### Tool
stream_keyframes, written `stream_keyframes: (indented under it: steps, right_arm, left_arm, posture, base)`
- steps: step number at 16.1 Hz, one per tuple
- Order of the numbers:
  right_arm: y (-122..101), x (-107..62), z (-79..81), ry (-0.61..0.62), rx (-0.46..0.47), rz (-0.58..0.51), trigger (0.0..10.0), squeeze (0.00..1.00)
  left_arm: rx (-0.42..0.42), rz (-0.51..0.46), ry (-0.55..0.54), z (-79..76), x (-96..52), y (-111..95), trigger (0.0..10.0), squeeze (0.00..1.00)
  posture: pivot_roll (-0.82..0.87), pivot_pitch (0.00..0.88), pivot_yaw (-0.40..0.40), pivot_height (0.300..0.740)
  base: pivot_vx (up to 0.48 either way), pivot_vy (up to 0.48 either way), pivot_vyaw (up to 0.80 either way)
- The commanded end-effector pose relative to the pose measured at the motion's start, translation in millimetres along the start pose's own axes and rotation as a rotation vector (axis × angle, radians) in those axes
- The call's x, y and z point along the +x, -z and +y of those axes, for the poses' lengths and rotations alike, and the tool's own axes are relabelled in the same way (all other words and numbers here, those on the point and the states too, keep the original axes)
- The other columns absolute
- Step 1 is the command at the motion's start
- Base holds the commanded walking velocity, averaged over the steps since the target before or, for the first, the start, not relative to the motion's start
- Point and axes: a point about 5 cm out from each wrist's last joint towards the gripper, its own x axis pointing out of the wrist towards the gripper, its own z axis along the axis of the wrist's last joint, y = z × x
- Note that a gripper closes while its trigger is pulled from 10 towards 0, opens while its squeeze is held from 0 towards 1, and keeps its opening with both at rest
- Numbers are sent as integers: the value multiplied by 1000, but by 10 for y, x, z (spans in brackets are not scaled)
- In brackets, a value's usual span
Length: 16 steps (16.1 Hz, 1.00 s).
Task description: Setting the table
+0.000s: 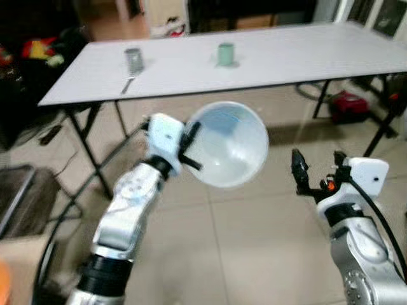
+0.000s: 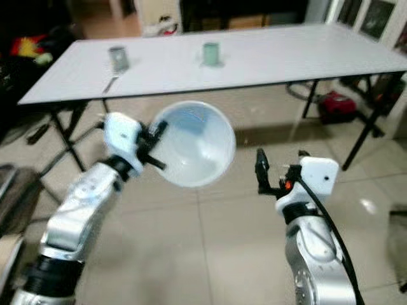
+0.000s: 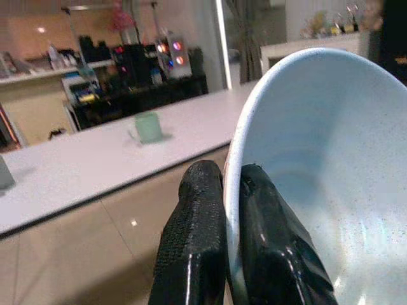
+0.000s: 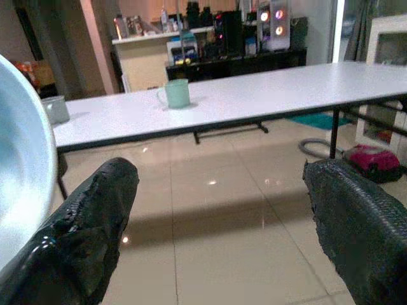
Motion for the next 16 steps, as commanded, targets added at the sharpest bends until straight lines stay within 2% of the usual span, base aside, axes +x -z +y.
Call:
stream_keyframes:
  steps: [1,6,12,16]
  right_arm:
    - [-18,16,40,-16,11,-10,10000,0]
    - [-6,17,35,-12,-13,-5,10000,0]
    - [1,14,21,3,-39,-3,10000,0]
    - [78,-11,43,-60,-90,22,10000,0]
  left_arm:
    - [14,-2,-33,78,-22,-8,10000,0]
    - [25,24,-57,144,-52,44,10000,0]
    - [34,38,-62,134,-43,69,10000,0]
    - [79,66,-110,279,-94,145,10000,0]
  posture:
    - [-102,0,54,740]
    - [-102,0,51,740]
    - [-105,0,53,740]
    - [-102,0,47,740]
  base:
    - [428,0,0]
    - [431,0,0]
    - [431,0,0]
    - [428,0,0]
